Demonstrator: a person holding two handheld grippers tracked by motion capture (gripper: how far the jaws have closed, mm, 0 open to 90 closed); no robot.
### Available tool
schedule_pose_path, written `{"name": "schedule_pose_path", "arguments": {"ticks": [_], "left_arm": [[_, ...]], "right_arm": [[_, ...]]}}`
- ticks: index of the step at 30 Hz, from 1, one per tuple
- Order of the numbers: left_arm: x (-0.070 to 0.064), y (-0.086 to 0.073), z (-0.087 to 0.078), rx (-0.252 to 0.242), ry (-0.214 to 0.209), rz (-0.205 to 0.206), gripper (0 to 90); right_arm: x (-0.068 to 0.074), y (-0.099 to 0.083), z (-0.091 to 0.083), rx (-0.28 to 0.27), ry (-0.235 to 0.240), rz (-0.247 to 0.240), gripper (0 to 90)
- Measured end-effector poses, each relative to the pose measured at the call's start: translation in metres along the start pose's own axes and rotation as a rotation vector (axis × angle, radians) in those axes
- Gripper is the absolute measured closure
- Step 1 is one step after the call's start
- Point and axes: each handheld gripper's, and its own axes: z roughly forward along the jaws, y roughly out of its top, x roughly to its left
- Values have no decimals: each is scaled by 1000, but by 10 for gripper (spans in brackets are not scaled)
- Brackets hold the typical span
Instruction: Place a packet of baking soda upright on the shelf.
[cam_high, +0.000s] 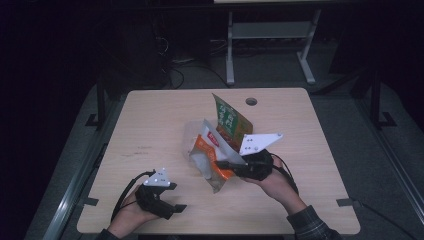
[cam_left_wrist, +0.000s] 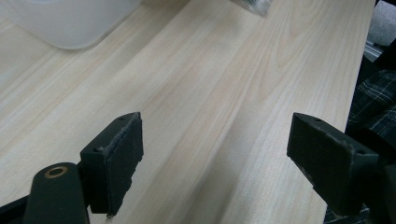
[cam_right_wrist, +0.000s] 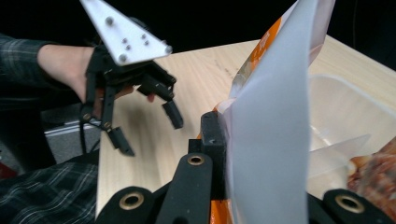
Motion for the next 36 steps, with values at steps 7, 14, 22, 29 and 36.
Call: {"name": "schedule_pose_path", "arguments": {"ticks": [7, 14, 22, 29, 36], "left_arm": [[0, 0, 2, 0, -3, -8, 181], [0, 0, 2, 24, -2, 0, 182], [0, -1, 3, 23, 1, -9, 182], [0, -1, 3, 42, -4, 2, 182], [-1, 0, 2, 35, -2, 1, 183]], "right_arm": [[-10, 20, 6, 2, -52, -10, 900], [-20, 36, 13, -26, -105, -9, 900], [-29, 46, 25, -34, -151, 14, 900], [-35, 46, 37, -28, -190, 28, 900], [-42, 40, 43, -15, -227, 36, 900]]}}
